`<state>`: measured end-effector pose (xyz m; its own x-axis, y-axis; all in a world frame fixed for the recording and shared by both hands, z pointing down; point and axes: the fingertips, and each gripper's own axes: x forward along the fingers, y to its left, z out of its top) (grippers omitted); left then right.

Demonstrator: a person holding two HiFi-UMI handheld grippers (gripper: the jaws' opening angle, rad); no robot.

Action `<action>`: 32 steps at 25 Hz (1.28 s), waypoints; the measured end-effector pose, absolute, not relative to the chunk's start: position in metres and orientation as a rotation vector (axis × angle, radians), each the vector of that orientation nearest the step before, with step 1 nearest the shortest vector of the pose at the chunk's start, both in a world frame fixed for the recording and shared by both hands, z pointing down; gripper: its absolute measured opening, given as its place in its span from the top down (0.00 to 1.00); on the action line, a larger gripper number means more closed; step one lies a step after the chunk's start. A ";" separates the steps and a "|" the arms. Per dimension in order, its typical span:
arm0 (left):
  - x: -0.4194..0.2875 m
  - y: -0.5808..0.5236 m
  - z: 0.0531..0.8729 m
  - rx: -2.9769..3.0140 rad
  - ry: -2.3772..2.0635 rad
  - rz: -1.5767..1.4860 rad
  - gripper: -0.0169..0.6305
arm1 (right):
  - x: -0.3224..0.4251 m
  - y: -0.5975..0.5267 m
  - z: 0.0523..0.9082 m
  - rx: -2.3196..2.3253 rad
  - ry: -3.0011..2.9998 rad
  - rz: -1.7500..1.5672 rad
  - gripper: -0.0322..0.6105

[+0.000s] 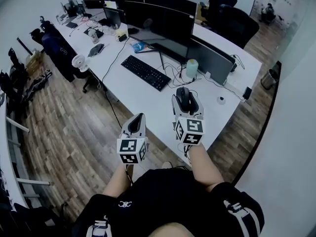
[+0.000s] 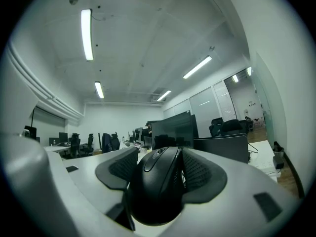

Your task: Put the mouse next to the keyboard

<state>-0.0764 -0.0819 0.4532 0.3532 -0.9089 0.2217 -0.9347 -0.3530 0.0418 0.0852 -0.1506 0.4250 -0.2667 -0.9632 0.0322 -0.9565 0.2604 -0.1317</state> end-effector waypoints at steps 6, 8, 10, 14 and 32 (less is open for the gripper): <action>-0.052 -0.134 0.460 2.478 -1.616 0.269 0.95 | 0.107 -0.192 0.427 -1.899 2.423 -0.206 0.48; -0.041 -0.147 0.462 2.497 -1.587 0.274 0.95 | 0.117 -0.201 0.430 -1.918 2.409 -0.207 0.48; -0.029 -0.159 0.466 2.520 -1.548 0.285 0.95 | 0.129 -0.211 0.434 -1.946 2.385 -0.218 0.48; -0.010 -0.188 0.478 2.569 -1.456 0.309 0.95 | 0.149 -0.233 0.447 -2.007 2.326 -0.264 0.48; 0.005 -0.392 0.506 2.742 -0.960 0.360 0.95 | 0.173 -0.394 0.506 -2.393 1.998 -0.405 0.48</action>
<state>0.0052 -0.3915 0.5063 0.7574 -0.5812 0.2976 -0.6335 -0.7645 0.1193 0.1730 -0.3937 0.5065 0.1588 -0.9673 0.1978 -0.9679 -0.1920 -0.1619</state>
